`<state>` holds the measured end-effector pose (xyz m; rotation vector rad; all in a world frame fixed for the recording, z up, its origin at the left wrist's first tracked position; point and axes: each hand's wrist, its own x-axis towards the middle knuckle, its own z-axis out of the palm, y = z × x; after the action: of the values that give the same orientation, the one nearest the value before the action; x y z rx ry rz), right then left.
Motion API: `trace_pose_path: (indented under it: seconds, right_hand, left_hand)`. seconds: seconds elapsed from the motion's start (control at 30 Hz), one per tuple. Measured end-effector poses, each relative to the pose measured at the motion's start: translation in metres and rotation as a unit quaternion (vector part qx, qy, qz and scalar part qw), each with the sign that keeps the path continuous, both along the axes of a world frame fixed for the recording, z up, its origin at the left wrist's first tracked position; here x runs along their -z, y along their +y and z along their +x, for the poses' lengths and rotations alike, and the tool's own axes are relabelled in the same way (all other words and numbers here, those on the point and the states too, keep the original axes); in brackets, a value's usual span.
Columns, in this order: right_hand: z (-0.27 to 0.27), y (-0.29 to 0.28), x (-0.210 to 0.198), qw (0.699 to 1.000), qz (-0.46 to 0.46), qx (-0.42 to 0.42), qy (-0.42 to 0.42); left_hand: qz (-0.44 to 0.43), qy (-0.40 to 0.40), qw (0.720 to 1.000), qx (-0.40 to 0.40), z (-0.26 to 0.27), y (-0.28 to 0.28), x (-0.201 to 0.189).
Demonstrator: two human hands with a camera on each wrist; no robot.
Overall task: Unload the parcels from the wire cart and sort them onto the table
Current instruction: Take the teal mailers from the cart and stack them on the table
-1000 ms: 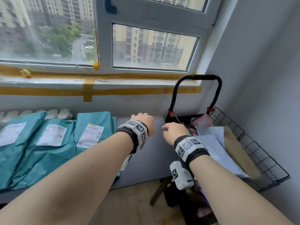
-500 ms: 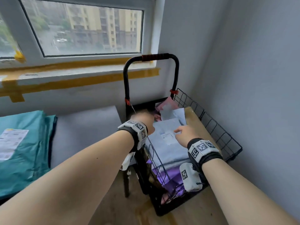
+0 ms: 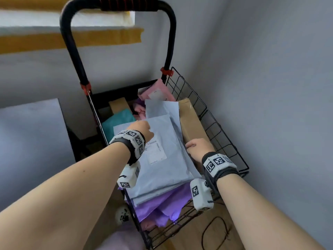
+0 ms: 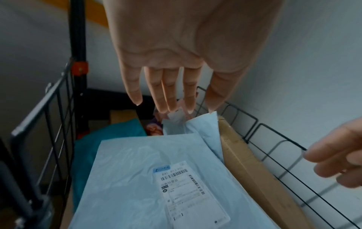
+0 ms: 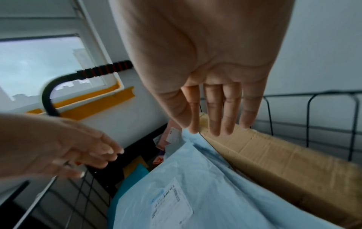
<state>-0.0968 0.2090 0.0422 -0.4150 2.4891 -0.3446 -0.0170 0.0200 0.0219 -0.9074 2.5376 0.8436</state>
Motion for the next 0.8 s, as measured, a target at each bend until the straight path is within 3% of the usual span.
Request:
trace_pose_path:
  seconds: [0.2, 0.4, 0.6, 0.8]
  right_hand:
    - [-0.026, -0.028, 0.063, 0.995, 0.026, 0.031, -0.096]
    - [-0.04, -0.027, 0.109, 0.985, 0.048, 0.095, -0.138]
    - [-0.048, -0.032, 0.123, 0.961, 0.024, 0.155, -0.228]
    - [-0.052, -0.041, 0.101, 0.964, -0.056, 0.149, -0.213]
  left_hand:
    - [0.091, -0.062, 0.987, -0.115, -0.022, -0.026, 0.073]
    - [0.154, -0.13, 0.952, -0.229, -0.017, -0.022, 0.138]
    - [0.159, -0.165, 0.938, -0.262, -0.001, -0.019, 0.158]
    - [0.139, -0.136, 0.917, -0.349, -0.005, -0.017, 0.135]
